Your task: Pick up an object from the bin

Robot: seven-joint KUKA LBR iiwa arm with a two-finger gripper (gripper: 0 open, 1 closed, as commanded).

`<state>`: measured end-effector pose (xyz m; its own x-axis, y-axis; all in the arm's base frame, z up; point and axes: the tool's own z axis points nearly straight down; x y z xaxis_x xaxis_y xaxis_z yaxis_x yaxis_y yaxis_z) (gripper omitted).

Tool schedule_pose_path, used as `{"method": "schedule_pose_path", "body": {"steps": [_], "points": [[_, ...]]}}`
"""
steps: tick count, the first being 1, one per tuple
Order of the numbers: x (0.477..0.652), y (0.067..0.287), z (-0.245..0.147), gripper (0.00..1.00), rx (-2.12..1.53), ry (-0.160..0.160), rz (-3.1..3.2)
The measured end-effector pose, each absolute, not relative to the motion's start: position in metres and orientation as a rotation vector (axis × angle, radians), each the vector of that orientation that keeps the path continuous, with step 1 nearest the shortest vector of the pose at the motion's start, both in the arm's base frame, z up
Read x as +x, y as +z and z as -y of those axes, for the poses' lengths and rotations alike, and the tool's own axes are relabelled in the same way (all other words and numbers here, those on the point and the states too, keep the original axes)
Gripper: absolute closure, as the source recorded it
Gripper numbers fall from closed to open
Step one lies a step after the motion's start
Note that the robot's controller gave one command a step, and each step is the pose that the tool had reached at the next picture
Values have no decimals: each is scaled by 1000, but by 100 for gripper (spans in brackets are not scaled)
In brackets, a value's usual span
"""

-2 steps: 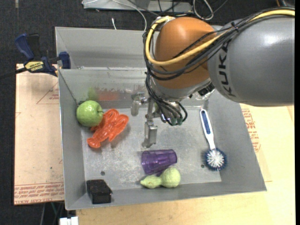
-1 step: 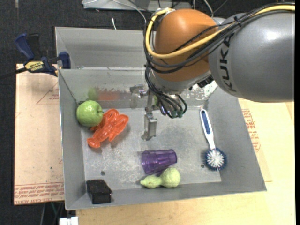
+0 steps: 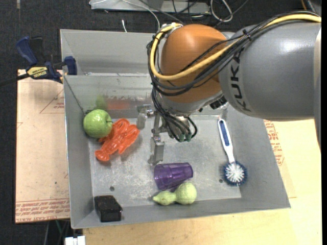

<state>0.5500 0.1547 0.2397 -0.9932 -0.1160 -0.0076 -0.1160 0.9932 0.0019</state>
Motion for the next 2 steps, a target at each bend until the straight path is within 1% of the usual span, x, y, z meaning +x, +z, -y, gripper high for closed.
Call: {"method": "schedule_pose_path", "body": {"steps": [1,2], "points": [[592,200,-139,0,-37,11,-3126],[594,200,-164,0,-79,11,-3123]]}}
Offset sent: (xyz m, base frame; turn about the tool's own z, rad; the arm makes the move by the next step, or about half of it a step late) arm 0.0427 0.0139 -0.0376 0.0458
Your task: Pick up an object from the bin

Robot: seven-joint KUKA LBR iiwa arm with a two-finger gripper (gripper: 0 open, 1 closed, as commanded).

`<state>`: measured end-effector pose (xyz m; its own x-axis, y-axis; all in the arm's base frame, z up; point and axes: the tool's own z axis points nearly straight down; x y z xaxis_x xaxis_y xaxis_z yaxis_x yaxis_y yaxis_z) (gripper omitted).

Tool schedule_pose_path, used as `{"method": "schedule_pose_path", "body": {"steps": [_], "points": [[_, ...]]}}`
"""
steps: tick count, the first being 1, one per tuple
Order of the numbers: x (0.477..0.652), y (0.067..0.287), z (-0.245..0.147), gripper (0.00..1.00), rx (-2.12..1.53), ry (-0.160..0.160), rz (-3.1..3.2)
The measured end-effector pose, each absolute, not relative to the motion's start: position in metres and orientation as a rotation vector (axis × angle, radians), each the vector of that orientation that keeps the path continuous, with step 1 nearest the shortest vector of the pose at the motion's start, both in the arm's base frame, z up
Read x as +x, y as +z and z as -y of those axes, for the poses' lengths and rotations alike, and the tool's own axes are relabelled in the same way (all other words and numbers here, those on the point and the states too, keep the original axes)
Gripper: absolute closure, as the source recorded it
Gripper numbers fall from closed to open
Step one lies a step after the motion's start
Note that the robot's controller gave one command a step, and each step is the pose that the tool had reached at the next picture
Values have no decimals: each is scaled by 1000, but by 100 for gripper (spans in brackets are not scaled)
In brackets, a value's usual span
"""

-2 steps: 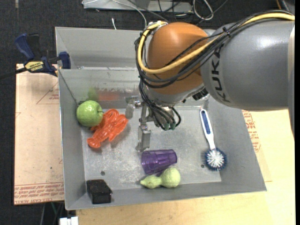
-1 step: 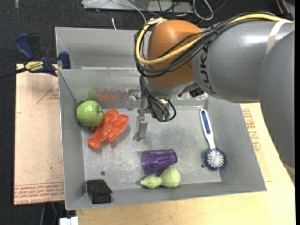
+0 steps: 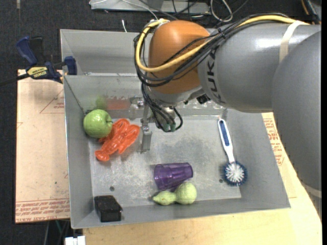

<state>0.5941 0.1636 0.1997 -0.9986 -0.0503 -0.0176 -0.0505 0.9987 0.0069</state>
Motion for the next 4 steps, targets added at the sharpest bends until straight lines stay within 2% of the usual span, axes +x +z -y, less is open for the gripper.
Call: {"method": "schedule_pose_path", "body": {"steps": [1,2,3,4], "points": [[625,121,-172,0,-508,5,-3087],[630,145,-180,0,-204,17,-3103],[632,127,-179,0,-275,15,-3100],[595,117,-134,0,-588,9,-3052]]}}
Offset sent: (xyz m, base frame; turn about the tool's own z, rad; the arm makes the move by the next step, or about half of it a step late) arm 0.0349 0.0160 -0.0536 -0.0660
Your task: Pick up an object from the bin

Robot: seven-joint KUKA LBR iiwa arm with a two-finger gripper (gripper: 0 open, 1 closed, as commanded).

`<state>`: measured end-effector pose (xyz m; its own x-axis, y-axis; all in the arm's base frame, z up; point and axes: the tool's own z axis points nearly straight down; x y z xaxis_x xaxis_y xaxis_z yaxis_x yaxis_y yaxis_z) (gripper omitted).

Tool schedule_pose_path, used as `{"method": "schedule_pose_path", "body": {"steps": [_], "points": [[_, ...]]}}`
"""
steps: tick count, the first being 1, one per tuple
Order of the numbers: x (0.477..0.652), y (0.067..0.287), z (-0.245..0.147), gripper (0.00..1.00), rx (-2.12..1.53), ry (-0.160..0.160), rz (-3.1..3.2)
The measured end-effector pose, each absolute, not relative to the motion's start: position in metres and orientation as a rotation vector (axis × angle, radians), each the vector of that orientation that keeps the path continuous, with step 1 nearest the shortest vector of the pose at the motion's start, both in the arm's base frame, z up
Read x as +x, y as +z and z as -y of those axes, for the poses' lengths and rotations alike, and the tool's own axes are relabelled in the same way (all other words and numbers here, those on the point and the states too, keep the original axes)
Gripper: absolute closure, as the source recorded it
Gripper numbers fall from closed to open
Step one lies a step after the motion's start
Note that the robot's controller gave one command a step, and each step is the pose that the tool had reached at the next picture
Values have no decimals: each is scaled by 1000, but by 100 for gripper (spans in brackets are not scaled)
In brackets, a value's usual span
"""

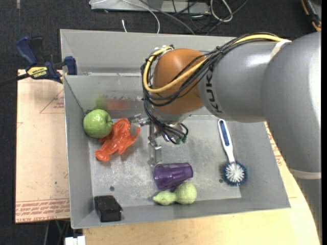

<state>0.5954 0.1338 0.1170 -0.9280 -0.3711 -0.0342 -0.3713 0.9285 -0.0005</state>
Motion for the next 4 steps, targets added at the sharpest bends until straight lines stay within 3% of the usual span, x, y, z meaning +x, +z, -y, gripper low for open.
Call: {"method": "schedule_pose_path", "body": {"steps": [1,2,3,4], "points": [[616,158,-164,0,-431,18,-3079],[627,90,-134,0,-200,17,-3109],[642,106,-165,100,-148,20,-3126],[642,107,-165,100,-148,21,-3126]]}}
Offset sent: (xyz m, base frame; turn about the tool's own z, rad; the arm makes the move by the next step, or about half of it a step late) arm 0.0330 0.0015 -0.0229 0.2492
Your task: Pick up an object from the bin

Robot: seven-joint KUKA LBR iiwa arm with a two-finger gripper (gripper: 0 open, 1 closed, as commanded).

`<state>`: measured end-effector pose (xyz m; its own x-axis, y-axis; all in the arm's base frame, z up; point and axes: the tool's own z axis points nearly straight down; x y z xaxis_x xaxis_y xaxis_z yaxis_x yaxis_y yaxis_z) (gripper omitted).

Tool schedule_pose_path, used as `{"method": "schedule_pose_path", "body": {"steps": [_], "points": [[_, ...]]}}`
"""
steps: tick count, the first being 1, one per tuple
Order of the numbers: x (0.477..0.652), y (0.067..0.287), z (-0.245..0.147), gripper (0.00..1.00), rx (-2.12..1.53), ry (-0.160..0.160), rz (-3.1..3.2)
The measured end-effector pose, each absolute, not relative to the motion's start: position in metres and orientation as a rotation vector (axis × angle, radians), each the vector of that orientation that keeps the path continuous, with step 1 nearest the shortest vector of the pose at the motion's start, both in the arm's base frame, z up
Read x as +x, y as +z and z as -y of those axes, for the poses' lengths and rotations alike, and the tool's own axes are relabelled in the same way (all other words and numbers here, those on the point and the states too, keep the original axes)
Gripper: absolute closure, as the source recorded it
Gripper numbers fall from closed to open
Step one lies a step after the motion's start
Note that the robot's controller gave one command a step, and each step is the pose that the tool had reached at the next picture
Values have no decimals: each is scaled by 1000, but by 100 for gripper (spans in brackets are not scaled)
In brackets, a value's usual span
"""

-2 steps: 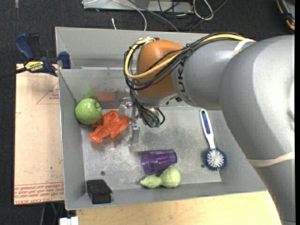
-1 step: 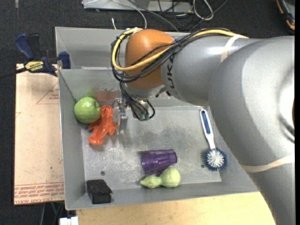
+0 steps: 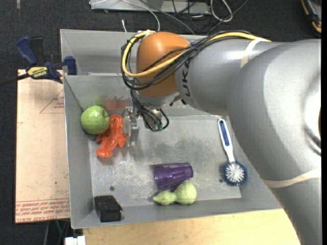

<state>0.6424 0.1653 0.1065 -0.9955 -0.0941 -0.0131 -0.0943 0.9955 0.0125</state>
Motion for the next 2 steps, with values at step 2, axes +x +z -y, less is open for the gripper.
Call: {"method": "schedule_pose_path", "body": {"steps": [2], "points": [[643,133,-162,100,-182,25,-3114]]}}
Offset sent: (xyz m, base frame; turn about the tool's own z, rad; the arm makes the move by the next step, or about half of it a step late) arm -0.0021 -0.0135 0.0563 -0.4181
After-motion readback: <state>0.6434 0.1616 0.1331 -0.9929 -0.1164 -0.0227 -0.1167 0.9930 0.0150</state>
